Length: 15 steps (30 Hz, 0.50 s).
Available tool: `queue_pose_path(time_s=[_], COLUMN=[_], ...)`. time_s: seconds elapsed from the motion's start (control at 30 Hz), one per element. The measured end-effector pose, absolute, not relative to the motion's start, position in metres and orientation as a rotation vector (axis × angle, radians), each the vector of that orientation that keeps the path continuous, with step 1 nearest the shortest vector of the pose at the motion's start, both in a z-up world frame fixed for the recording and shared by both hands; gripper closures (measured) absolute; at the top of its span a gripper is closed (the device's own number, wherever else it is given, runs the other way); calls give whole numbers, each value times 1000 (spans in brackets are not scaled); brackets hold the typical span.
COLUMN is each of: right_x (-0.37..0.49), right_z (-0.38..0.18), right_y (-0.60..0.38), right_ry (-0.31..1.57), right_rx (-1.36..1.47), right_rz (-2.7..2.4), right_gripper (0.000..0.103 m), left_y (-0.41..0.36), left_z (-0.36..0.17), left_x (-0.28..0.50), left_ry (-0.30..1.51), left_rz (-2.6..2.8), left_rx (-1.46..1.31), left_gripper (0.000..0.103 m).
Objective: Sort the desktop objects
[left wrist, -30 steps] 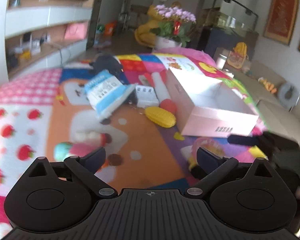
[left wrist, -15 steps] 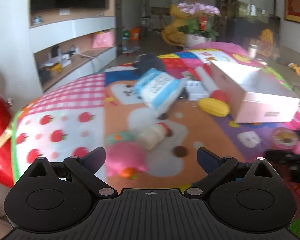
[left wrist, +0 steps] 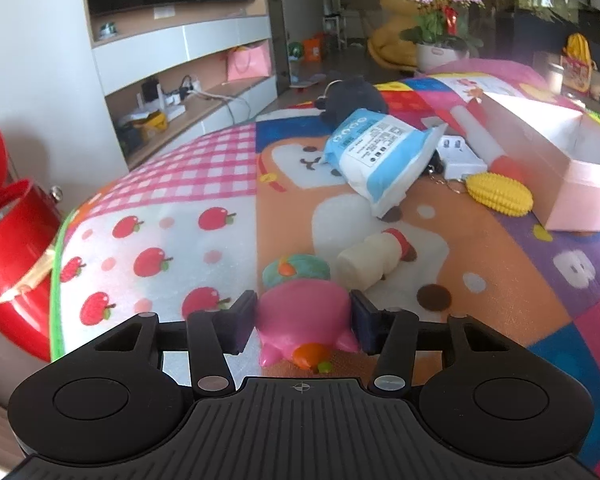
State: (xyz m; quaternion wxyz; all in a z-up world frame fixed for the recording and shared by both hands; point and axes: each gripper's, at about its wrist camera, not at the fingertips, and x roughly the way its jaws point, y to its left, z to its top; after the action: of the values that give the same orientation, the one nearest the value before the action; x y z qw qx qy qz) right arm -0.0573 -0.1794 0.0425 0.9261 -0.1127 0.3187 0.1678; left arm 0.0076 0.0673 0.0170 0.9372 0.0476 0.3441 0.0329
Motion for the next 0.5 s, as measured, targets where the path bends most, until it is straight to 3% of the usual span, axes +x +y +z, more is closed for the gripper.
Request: queue_pose_path(time_s=[0.3, 0.5], right_x=[-87, -97], right_z=[68, 102], right_y=[-218, -239], right_ry=[633, 584], right_rx=[-185, -145], right_rz=[322, 312], right_gripper=[48, 48], left_y=[7, -59], left_z=[55, 79], left_x=[-55, -43], left_ry=[635, 543], left_rz=[-227, -462], left_rx=[140, 134], left_gripper=[49, 49])
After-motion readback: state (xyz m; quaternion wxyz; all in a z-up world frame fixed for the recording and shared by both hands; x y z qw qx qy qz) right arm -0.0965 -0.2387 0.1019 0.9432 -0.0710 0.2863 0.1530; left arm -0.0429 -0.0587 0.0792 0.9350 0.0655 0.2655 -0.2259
